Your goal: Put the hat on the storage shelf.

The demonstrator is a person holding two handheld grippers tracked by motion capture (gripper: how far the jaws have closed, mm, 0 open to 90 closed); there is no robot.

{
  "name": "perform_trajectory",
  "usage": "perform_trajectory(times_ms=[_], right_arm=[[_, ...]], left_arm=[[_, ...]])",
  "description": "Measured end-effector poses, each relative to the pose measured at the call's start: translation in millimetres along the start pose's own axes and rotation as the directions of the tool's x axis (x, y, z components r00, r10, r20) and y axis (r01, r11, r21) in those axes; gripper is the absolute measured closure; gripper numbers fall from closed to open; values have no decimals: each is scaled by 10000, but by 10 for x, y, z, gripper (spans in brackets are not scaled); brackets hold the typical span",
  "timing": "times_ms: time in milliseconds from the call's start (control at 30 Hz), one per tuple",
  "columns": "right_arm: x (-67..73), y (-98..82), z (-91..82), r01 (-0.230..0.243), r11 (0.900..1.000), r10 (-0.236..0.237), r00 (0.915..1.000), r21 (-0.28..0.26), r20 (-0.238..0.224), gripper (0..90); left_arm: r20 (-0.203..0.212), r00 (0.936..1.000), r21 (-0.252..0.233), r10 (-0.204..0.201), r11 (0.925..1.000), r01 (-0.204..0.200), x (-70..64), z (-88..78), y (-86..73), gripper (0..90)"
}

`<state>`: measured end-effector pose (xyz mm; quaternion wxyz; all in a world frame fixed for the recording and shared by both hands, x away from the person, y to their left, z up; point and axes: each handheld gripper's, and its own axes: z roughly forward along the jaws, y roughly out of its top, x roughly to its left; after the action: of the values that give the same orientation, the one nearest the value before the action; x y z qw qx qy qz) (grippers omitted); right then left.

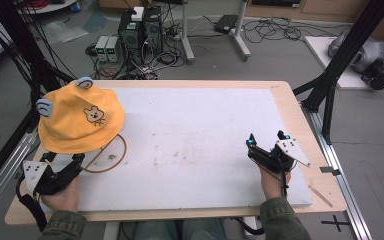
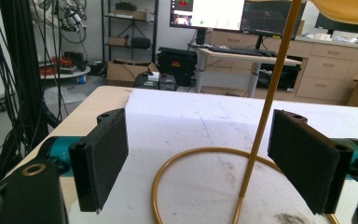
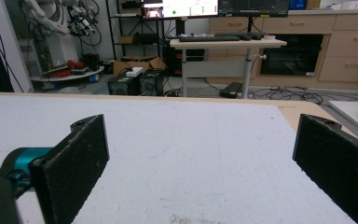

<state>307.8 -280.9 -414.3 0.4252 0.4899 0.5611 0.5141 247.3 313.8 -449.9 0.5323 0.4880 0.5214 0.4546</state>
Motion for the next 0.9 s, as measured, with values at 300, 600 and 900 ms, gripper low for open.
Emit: perform_trajectory(times_ms=[300, 600, 900], right_arm=[[-17, -2, -3, -92, 10000, 92, 9999, 21, 112, 31], [-23, -3, -8, -181, 9998, 180, 9998, 94, 84, 31], [-30, -7, -2, -204, 9997, 203, 9998, 140, 68, 31]], left_arm=[[-5, 10000, -66, 13, 10000, -13, 3, -2, 17, 204], [27, 10000, -64, 48, 10000, -48, -2, -5, 27, 204], [1, 10000, -81, 45, 10000, -45, -3, -13, 32, 204]])
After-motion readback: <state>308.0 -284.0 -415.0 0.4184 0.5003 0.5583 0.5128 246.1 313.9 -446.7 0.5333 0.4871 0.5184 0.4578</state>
